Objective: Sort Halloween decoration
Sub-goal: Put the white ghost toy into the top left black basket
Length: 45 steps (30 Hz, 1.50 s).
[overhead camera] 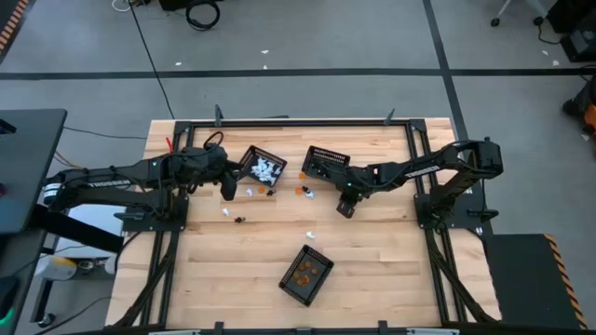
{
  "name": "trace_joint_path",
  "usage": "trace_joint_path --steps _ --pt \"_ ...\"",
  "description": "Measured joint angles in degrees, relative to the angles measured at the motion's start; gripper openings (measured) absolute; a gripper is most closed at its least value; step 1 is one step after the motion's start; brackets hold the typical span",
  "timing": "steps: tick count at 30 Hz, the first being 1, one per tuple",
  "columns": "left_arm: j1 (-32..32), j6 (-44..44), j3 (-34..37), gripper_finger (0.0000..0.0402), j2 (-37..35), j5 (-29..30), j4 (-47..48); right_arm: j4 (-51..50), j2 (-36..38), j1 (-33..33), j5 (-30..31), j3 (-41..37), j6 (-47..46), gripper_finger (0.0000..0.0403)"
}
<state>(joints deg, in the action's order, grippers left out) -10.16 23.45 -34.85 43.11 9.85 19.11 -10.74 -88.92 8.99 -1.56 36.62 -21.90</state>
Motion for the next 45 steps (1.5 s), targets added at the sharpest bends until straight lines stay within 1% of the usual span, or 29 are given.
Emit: trace_joint_path --steps 6,12,16,19,22,30,35,40,45 --pt "-0.01 -0.07 0.0 0.016 0.0 0.0 0.01 -1.29 0.98 -0.59 -1.15 1.25 -1.04 0.0052" --pt "-0.01 -0.09 0.0 0.016 0.0 0.0 0.01 1.84 0.79 -3.13 -2.63 6.46 -0.59 0.0049" --pt "0.01 -0.38 0.0 0.016 -0.02 0.11 -0.06 4.48 -1.1 -4.57 -2.73 11.5 -0.33 0.0044" --pt "0.01 -0.59 0.0 0.016 -0.02 0.83 -0.18 5.13 -5.31 -4.87 -2.69 17.37 1.33 0.0043" --pt "0.01 -0.61 0.0 0.016 -0.02 1.02 -0.42 5.09 -11.72 -4.27 -1.89 24.86 4.46 0.0043" --pt "0.01 2.25 0.0 0.016 -0.02 0.99 0.14 4.52 -27.94 0.76 -1.34 46.18 8.38 0.0043" --pt "-0.01 3.12 0.0 0.016 -0.02 0.98 0.53 0.83 -35.24 3.35 -1.46 57.12 9.03 0.0043" --pt "-0.01 3.56 0.0 0.016 -0.02 0.96 0.64 -3.88 -39.38 4.95 -3.29 63.73 10.22 0.0043" --pt "0.0 3.54 0.0 0.016 -0.02 0.96 0.64 -5.89 -39.5 5.8 -2.8 64.53 10.26 0.0044"
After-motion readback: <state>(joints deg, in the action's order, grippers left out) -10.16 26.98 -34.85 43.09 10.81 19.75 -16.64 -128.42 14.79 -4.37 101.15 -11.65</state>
